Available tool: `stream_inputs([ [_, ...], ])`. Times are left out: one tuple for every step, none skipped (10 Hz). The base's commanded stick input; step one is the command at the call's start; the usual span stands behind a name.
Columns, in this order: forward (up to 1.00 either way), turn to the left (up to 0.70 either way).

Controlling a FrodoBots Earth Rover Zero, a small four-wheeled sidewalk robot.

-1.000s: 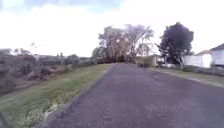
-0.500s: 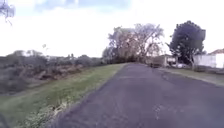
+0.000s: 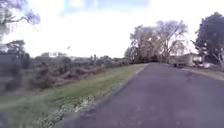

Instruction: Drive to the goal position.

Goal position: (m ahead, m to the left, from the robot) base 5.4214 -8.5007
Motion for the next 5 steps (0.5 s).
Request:
stream_inputs([
  [0.00, 0.04],
  [0.00, 0.04],
  [0.00, 0.04],
  [0.00, 0.04],
  [0.00, 0.04],
])
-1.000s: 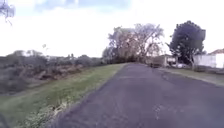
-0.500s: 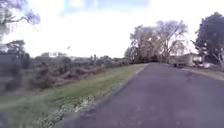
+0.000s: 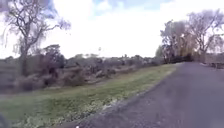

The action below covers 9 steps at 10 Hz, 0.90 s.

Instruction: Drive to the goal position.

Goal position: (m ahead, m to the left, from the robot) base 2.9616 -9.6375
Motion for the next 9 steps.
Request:
stream_inputs([
  [0.00, 0.04],
  [0.00, 0.04],
  [0.00, 0.04],
  [0.00, 0.04],
  [0.00, 0.04],
  [0.00, -0.76],
  [0.00, -0.85],
  [0.00, -0.85],
  [0.00, -0.85],
])
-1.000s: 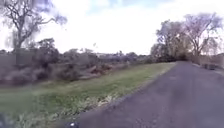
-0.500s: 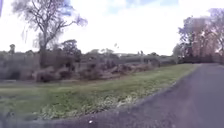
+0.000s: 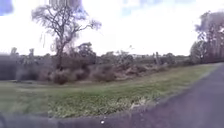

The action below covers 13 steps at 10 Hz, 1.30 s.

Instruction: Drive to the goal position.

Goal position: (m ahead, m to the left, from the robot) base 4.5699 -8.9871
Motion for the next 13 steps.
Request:
stream_inputs([
  [0.00, -0.85],
  [0.00, -0.85],
  [0.00, -0.85],
  [0.00, -0.85],
  [0.00, -0.85],
  [0.00, -0.85],
  [0.00, -0.85],
  [0.00, -0.85],
  [0.00, -0.85],
  [0.00, -0.85],
  [0.00, -0.85],
  [0.00, -0.85],
  [0.00, -0.85],
])
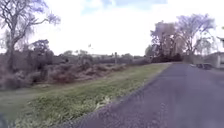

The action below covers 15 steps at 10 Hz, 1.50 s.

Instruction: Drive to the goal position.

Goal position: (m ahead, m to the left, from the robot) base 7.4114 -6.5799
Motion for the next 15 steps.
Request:
stream_inputs([
  [0.00, -0.85],
  [0.00, -0.85],
  [0.00, -0.85],
  [0.00, -0.85],
  [0.00, -0.85],
  [0.00, -0.85],
  [0.00, -0.85],
  [0.00, -0.85],
  [0.00, -0.85],
  [0.00, -0.85],
  [0.00, -0.85],
  [0.00, -0.85],
  [0.00, -0.85],
  [0.00, -0.85],
  [0.00, -0.71],
])
